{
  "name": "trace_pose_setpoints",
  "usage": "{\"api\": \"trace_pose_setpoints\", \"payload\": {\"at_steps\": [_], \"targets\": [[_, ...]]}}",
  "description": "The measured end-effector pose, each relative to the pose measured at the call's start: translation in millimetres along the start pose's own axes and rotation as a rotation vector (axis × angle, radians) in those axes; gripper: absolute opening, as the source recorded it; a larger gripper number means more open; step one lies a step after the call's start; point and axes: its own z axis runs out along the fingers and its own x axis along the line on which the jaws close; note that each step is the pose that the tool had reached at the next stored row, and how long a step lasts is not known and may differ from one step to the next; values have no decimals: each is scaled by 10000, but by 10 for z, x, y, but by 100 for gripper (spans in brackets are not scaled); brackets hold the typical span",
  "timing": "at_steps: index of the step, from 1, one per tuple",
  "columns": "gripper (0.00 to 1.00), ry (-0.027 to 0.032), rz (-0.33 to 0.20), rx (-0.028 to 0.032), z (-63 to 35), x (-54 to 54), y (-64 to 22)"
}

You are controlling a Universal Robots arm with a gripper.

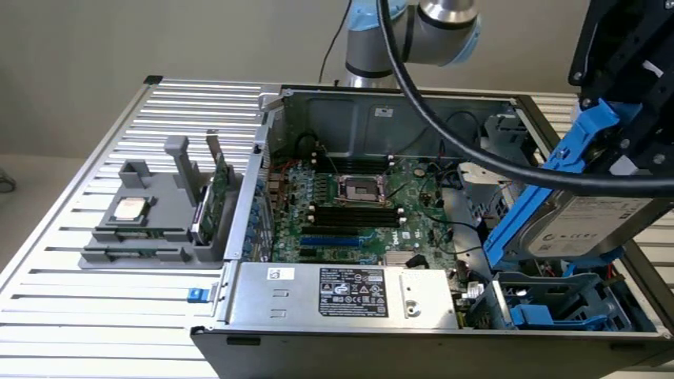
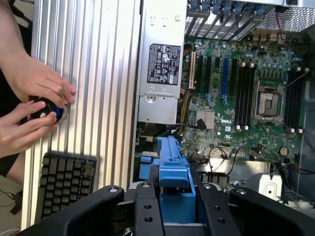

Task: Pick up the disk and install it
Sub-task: 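Pick up the disk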

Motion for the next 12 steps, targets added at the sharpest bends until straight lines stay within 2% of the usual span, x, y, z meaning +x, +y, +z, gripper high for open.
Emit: {"api": "trace_pose_setpoints", "payload": {"at_steps": [7,12], "targets": [[33,-5,0,0,2,163,-92],[33,-25,124,14,81,234,-102]]}}
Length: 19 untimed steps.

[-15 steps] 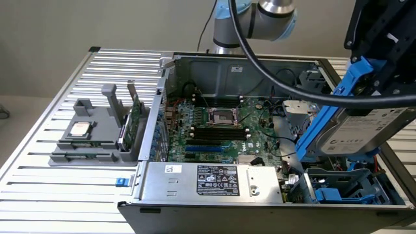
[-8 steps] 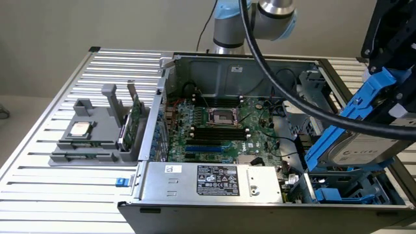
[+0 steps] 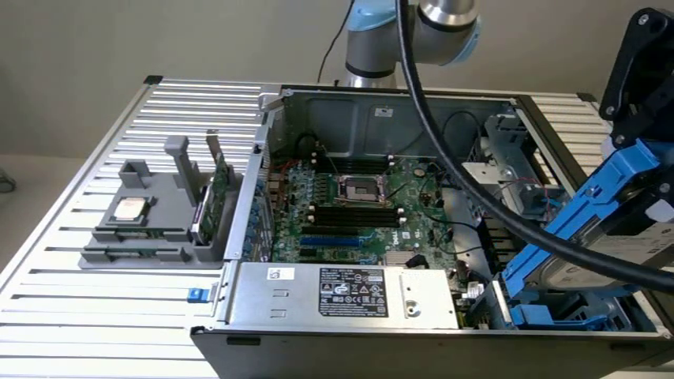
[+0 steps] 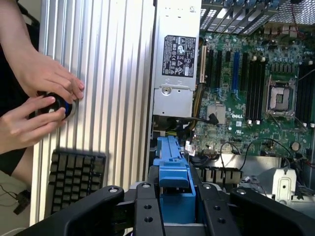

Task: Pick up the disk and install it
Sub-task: 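Pick up the disk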

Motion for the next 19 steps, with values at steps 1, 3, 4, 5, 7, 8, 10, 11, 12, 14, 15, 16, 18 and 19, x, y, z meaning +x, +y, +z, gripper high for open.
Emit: {"api": "trace_pose_setpoints", "payload": {"at_steps": [1,3,4,5,7,8,10,11,12,14,15,16,18,19], "targets": [[33,-4,21,3,16,13,-5],[33,-19,47,7,53,41,-20],[33,-27,54,8,70,54,-32],[33,-34,59,9,86,68,-45],[33,-48,66,10,118,95,-78],[33,-54,68,10,133,107,-97],[33,-61,69,11,159,132,-139],[33,-66,70,11,172,145,-162],[33,-69,71,11,184,157,-184],[33,-75,73,11,206,180,-224],[33,-79,76,11,215,191,-242],[33,-84,78,12,224,201,-259],[33,-106,82,13,249,217,-290],[33,-118,83,13,262,221,-303]]}}
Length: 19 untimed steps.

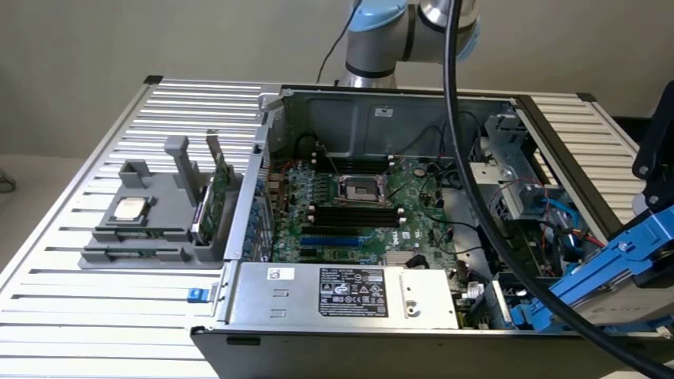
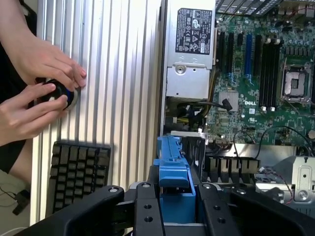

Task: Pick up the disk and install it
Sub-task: 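Pick up the disk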

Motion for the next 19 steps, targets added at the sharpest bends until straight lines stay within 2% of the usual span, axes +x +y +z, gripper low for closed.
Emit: {"api": "trace_pose_setpoints", "payload": {"at_steps": [4,11,16,19], "targets": [[33,-63,-2,-7,39,3,-10],[33,-69,0,-88,46,-6,-34],[33,-70,1,-104,47,-38,-41],[33,-72,0,-106,53,-111,-52]]}}
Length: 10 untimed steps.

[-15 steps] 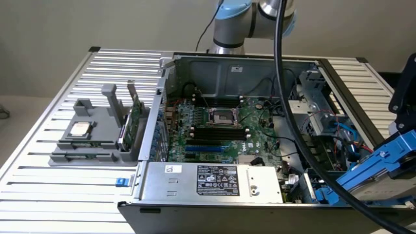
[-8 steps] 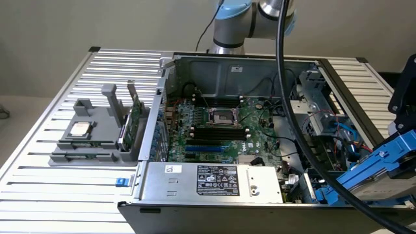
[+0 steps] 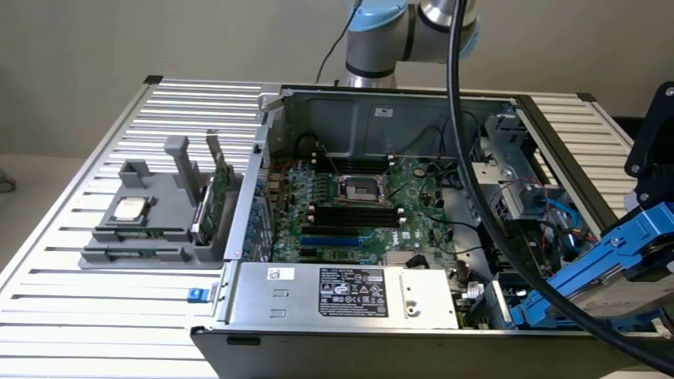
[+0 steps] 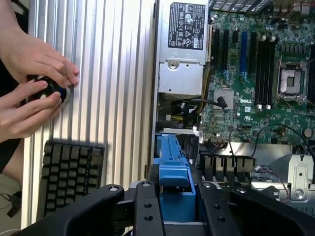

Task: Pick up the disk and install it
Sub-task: 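Pick up the disk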

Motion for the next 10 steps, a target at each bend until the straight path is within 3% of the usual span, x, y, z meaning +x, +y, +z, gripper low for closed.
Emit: {"api": "trace_pose_setpoints", "payload": {"at_steps": [10], "targets": [[33,0,76,-34,11,-48,-30]]}}
